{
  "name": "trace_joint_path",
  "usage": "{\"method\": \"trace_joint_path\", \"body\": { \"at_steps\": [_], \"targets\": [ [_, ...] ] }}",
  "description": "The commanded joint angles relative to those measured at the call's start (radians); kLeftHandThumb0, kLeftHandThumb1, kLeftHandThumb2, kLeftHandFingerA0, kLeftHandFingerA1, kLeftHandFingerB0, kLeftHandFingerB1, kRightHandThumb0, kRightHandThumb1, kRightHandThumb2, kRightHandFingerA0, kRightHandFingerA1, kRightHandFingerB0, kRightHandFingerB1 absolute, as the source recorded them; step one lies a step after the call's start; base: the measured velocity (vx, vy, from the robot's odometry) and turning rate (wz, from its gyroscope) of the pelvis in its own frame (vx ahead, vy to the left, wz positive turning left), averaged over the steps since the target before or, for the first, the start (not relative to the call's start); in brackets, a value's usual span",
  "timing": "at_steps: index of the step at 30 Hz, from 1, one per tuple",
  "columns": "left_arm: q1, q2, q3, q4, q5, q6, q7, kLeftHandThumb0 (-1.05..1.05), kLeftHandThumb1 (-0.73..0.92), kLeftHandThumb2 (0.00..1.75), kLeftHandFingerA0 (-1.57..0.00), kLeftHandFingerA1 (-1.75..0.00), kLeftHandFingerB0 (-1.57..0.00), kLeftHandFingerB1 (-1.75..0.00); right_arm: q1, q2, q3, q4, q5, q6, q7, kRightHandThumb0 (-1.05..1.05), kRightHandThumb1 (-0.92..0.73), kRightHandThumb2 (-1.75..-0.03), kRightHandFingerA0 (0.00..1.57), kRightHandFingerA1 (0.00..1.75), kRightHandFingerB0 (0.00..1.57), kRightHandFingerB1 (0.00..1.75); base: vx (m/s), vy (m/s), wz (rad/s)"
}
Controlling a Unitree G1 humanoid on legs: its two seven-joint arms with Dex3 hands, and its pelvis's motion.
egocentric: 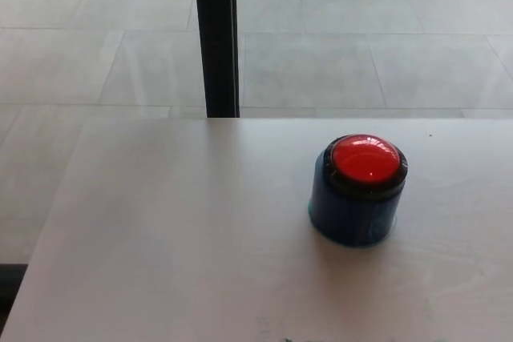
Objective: The robot uses its right hand to press the red button kept in the middle of the desk
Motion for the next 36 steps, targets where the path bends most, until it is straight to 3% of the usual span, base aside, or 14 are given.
{"method": "trace_joint_path", "body": {
  "at_steps": [1,3,4,5,10,16,22,27,29,30,31,34,35,36],
  "targets": [
    [-0.083,0.099,0.159,0.111,-0.136,0.029,0.062,-0.49,0.67,0.99,-0.50,-1.35,-0.18,-0.95,-0.099,-0.077,-0.327,-0.096,0.316,0.042,-0.185,-0.60,-0.76,-0.67,0.42,0.86,0.19,0.52,0.00,0.000,0.00],
    [-0.085,0.097,0.172,0.118,-0.136,0.028,0.062,-0.48,0.66,1.01,-0.46,-1.29,-0.12,-0.90,-0.131,-0.106,-0.348,-0.087,0.306,0.041,-0.178,-0.61,-0.78,-0.63,0.44,0.82,0.19,0.47,0.00,0.000,0.00],
    [-0.089,0.096,0.184,0.121,-0.140,0.027,0.064,-0.48,0.65,1.02,-0.47,-1.43,-0.17,-1.02,-0.174,-0.153,-0.359,-0.072,0.298,0.025,-0.171,-0.67,-0.59,-1.00,0.50,0.79,0.16,0.54,0.00,0.000,0.00],
    [-0.090,0.095,0.184,0.122,-0.135,0.025,0.068,-0.50,0.64,1.03,-0.49,-1.44,-0.20,-1.03,-0.201,-0.181,-0.359,-0.087,0.279,0.031,-0.183,-0.64,-0.77,-0.63,0.48,0.84,0.19,0.48,0.00,0.000,0.00],
    [-0.101,0.097,0.198,0.137,-0.122,0.013,0.066,-0.49,0.65,1.02,-0.50,-1.43,-0.20,-1.03,-0.373,-0.272,-0.388,-0.099,0.270,0.055,-0.241,-0.47,-0.67,-0.82,0.55,0.74,0.28,0.53,0.00,0.000,0.00],
    [-0.097,0.097,0.208,0.146,-0.121,0.010,0.059,-0.50,0.65,1.03,-0.43,-1.32,-0.18,-0.99,-0.644,-0.386,-0.299,-0.073,0.188,0.031,-0.299,-0.42,-0.37,-1.27,1.37,0.89,0.90,0.68,0.00,0.000,0.00],
    [-0.098,0.099,0.212,0.149,-0.123,0.007,0.055,-0.50,0.65,1.02,-0.44,-1.38,-0.18,-1.00,-0.877,-0.400,-0.143,-0.098,0.101,0.038,-0.325,-0.52,-0.33,-1.24,1.42,1.35,1.20,1.24,0.00,0.000,0.00],
    [-0.095,0.097,0.194,0.150,-0.104,0.002,0.056,-0.51,0.65,1.02,-0.46,-1.32,-0.17,-0.96,-1.074,-0.340,-0.011,-0.090,0.077,0.057,-0.305,-0.22,-0.30,-1.47,1.12,1.67,1.01,1.47,0.00,0.000,0.00],
    [-0.099,0.093,0.209,0.153,-0.119,0.000,0.056,-0.48,0.63,1.06,-0.40,-1.27,-0.14,-0.96,-1.121,-0.296,0.013,-0.069,0.109,0.001,-0.233,-0.08,-0.44,-1.32,1.04,1.75,0.84,1.54,0.00,0.000,0.00],
    [-0.098,0.091,0.213,0.149,-0.124,0.000,0.051,-0.49,0.63,1.05,-0.39,-1.31,-0.15,-1.01,-1.148,-0.280,0.036,-0.047,0.102,-0.014,-0.221,-0.16,-0.51,-1.21,1.32,1.49,1.02,1.31,0.00,0.000,0.00],
    [-0.097,0.093,0.205,0.147,-0.115,0.001,0.057,-0.50,0.64,1.04,-0.46,-1.41,-0.21,-1.07,-1.173,-0.260,0.048,-0.037,0.117,-0.011,-0.190,-0.10,-0.54,-1.20,1.01,1.75,0.83,1.54,0.00,0.000,0.00],
    [-0.103,0.094,0.206,0.151,-0.116,0.008,0.058,-0.50,0.64,1.02,-0.47,-1.33,-0.13,-0.92,-1.209,-0.233,0.100,-0.018,0.120,-0.011,-0.122,-0.13,-0.63,-1.07,0.95,1.75,0.78,1.58,0.00,0.000,0.00],
    [-0.104,0.091,0.210,0.151,-0.120,0.006,0.063,-0.46,0.65,1.02,-0.51,-1.36,-0.12,-0.91,-1.218,-0.221,0.133,-0.021,0.111,-0.002,-0.099,-0.06,-0.38,-1.02,1.05,1.49,1.02,1.19,0.00,0.000,0.00],
    [-0.106,0.091,0.210,0.153,-0.120,0.009,0.072,-0.49,0.65,1.01,-0.50,-1.42,-0.14,-0.96,-1.226,-0.202,0.164,-0.031,0.108,0.010,-0.084,-0.10,-0.55,-1.18,0.92,1.75,0.77,1.58,0.00,0.000,0.00]
  ]
}}
